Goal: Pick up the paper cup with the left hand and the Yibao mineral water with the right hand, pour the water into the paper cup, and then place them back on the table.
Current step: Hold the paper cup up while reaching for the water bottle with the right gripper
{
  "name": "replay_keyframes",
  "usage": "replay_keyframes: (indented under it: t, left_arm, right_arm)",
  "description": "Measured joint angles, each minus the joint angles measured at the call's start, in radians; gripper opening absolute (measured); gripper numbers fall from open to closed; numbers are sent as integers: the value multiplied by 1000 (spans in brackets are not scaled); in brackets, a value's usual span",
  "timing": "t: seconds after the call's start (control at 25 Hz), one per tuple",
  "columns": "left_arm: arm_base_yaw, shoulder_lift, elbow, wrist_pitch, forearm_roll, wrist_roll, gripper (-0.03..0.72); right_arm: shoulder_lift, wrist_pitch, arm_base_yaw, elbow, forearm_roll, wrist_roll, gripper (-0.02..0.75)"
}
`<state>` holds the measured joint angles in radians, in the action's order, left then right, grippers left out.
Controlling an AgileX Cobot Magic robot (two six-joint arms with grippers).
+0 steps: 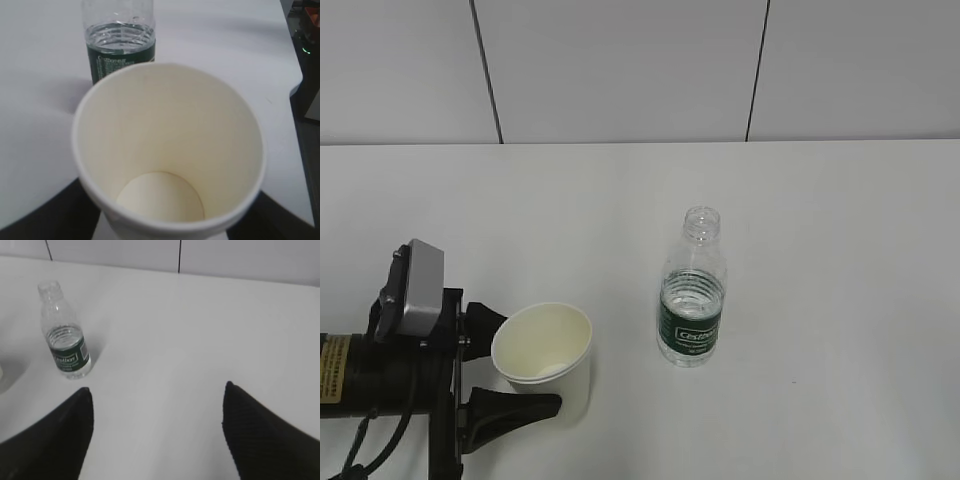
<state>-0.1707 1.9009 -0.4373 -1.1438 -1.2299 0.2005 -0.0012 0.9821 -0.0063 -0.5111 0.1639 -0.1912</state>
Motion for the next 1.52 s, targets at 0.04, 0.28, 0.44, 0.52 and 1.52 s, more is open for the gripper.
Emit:
replay_keyframes:
  t: [0.04,0.28,0.44,0.52,1.52]
  left_arm:
    - [0,0,0,0,3,0,485]
    - [0,0,0,0,11,0,485]
    - [0,0,0,0,14,0,485]
    - [0,0,0,0,22,0,485]
    - [0,0,0,0,44,0,484]
  right_arm:
    - [17,-27,0,0,0,-7,592]
    - [118,-165,1,0,4,-90,591]
    - [212,-317,1,13,6,-157,592]
    - [280,-392,1,27,21,-191,592]
    - [1032,-1032,1,50,127,-188,592]
